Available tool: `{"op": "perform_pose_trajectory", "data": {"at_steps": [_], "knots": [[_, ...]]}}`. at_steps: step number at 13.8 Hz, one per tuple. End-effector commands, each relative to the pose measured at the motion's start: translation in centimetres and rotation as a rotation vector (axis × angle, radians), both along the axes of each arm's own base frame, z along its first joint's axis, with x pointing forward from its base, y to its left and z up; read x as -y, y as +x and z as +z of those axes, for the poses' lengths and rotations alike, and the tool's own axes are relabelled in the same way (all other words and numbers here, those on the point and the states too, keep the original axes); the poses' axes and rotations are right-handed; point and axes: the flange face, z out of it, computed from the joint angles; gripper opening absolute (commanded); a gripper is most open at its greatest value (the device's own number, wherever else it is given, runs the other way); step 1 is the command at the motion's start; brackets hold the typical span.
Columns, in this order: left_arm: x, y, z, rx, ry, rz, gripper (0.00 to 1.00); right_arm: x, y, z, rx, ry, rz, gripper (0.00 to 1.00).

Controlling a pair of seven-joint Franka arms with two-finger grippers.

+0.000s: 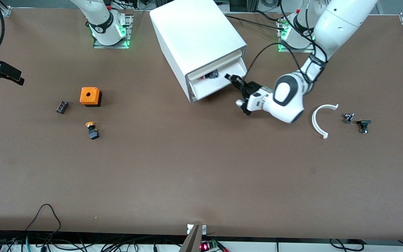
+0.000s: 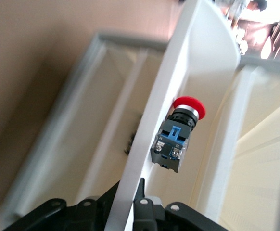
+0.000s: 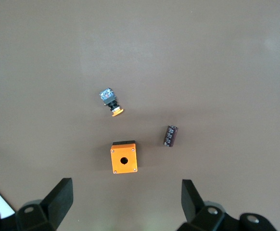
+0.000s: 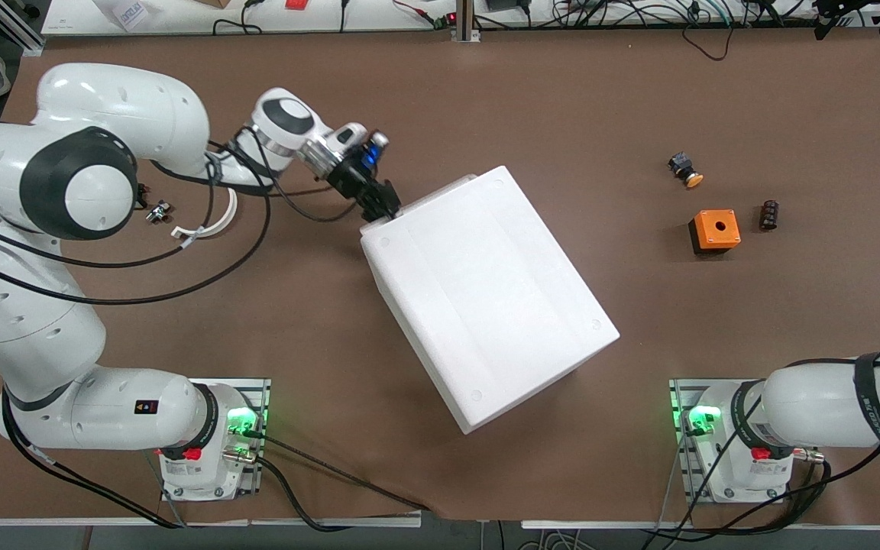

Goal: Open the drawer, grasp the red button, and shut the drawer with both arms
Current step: 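Pull the drawer outward from the cabinet with the left gripper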

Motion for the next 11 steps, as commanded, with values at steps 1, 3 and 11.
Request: {"op": "perform_pose_trajectory", "data": {"at_steps": [1, 3, 11], "knots": [[-3.4, 3.6, 0.8, 0.069, 0.063, 0.113, 0.63, -0.1, 0.1, 0.2, 0.03, 0.011, 0.002, 1.0], [-5.3, 4.7, 1.8, 0.096, 0.065, 0.147, 1.0, -0.2, 0.4, 0.1, 0.041, 0.01, 0.001, 1.0], [-15.1, 7.1, 18.4, 0.383, 0.454, 0.136, 1.0, -3.5, 1.7, -1.3, 0.008, 0.011, 0.071, 1.0]]}}
